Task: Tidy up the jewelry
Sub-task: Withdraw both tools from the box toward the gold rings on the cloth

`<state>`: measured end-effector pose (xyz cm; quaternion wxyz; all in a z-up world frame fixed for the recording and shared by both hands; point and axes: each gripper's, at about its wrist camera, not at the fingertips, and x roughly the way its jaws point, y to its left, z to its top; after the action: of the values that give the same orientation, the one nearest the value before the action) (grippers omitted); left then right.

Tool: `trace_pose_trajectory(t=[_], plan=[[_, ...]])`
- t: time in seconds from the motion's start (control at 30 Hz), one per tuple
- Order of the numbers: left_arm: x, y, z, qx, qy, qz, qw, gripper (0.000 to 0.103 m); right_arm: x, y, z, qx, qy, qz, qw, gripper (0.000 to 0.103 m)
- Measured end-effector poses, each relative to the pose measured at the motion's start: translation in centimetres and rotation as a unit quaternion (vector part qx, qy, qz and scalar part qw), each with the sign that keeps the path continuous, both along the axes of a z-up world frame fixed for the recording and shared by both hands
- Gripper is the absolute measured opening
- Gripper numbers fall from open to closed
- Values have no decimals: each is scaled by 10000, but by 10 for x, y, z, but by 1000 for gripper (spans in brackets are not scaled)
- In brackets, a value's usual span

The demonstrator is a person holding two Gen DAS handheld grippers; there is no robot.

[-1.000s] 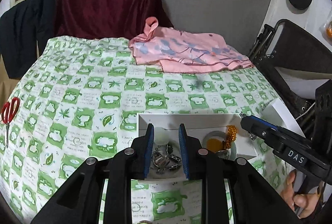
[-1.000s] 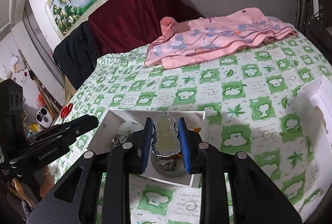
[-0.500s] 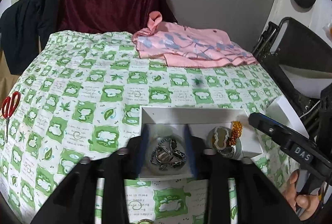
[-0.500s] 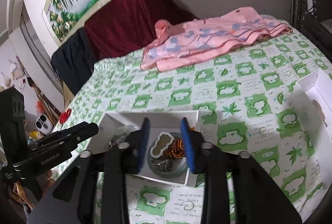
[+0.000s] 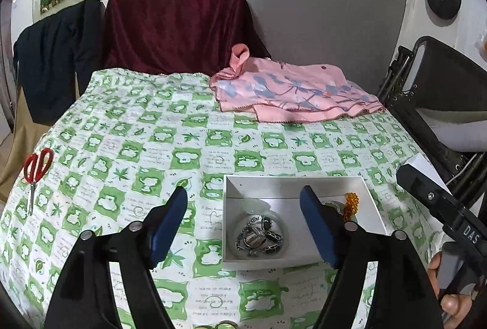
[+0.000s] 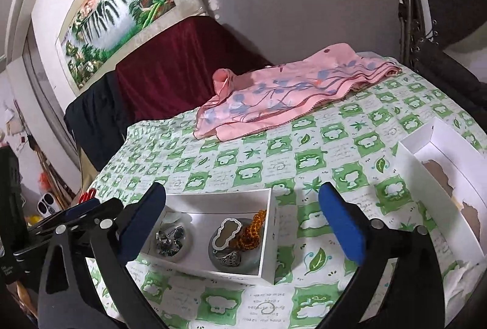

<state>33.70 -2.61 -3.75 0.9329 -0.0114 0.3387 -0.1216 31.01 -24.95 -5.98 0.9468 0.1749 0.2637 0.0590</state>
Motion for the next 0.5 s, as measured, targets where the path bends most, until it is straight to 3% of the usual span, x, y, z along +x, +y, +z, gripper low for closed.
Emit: trace_pose_trajectory(t=[0.27,0.5], plan=[[-13,2,4,303,-289,182,9990,83,-6,11,3,-495,-82,-186,9986,96],[-24,22,-1,388,-328,442,9977,88,-16,17,3,-543,-307,-110,9980,96]])
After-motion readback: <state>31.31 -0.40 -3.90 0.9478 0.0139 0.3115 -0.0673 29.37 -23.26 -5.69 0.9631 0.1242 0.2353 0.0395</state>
